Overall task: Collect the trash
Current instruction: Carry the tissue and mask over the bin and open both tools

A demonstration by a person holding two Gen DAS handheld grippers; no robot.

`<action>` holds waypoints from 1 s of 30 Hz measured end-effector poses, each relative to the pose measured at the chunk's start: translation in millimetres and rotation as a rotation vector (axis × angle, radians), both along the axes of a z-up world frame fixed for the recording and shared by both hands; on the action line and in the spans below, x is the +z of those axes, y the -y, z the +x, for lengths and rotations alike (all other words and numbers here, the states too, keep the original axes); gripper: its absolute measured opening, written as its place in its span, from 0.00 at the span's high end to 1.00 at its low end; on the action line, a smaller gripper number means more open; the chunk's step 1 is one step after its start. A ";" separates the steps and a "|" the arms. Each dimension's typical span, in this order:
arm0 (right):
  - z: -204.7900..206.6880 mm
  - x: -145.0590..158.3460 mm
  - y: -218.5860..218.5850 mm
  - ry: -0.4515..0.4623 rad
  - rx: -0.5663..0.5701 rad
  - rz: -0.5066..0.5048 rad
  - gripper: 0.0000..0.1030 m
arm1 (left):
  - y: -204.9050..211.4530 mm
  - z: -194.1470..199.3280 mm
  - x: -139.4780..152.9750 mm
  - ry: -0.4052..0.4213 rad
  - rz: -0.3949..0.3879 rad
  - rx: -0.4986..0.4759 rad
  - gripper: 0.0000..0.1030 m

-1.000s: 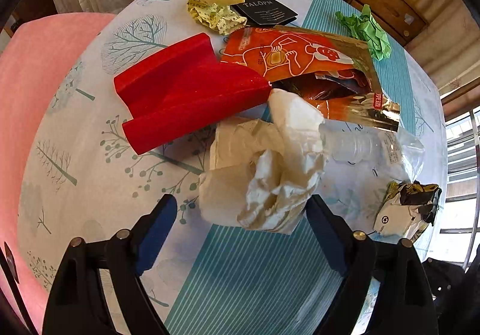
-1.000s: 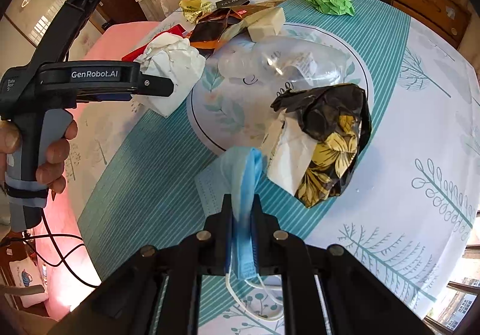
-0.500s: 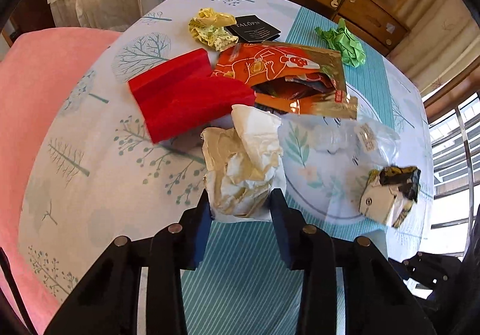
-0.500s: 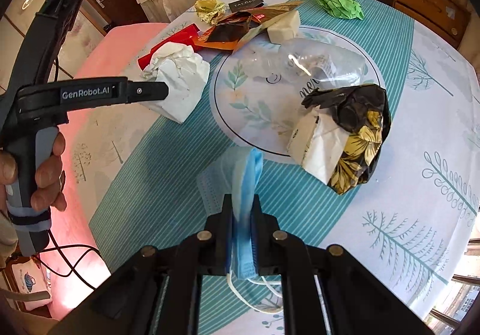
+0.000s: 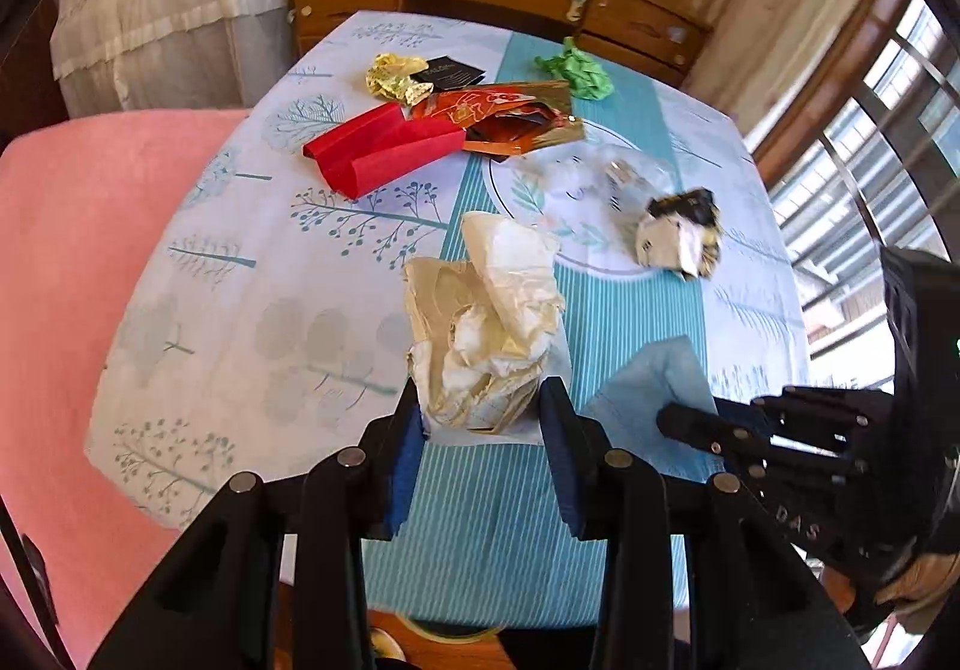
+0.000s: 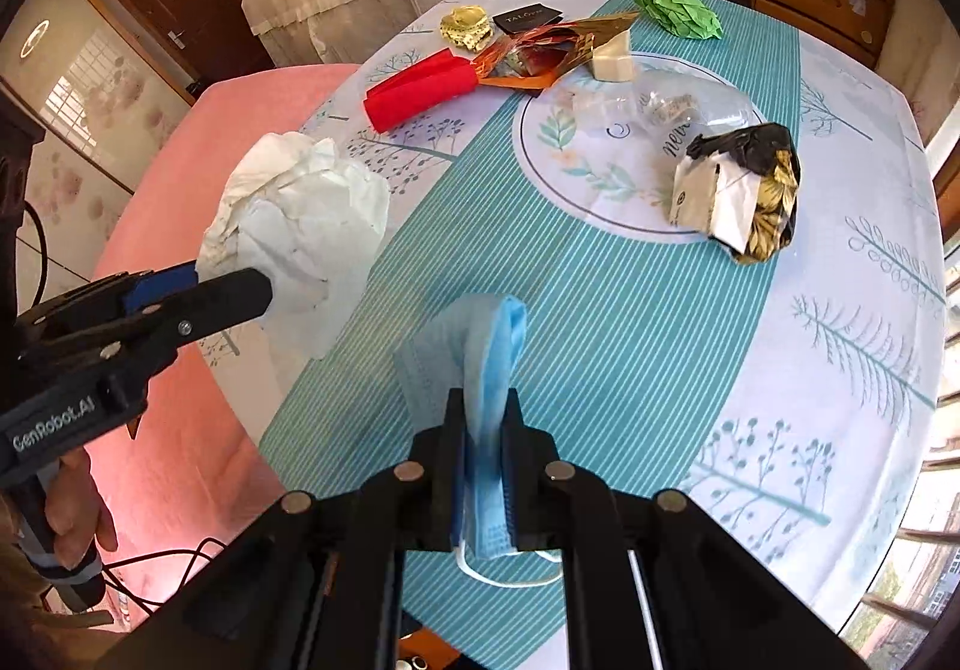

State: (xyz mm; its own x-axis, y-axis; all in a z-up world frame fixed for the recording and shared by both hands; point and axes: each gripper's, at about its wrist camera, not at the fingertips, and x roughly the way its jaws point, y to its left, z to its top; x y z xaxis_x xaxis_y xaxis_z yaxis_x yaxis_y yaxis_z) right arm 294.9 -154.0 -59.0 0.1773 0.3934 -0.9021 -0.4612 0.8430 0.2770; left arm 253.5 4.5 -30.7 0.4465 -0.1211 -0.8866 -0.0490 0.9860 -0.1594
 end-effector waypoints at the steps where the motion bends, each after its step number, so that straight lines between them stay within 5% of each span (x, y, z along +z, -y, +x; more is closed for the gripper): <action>1: -10.2 2.4 -3.4 0.002 -0.016 -0.002 0.91 | -3.3 -12.6 4.5 0.011 0.006 -0.022 0.65; 14: -156.0 -5.3 -46.4 -0.026 -0.281 -0.030 0.91 | -68.0 -150.4 15.6 0.100 0.028 -0.270 0.65; 30: -243.1 -56.8 -50.1 -0.220 -0.386 -0.127 0.91 | -65.9 -216.5 -43.6 -0.059 -0.061 -0.338 0.65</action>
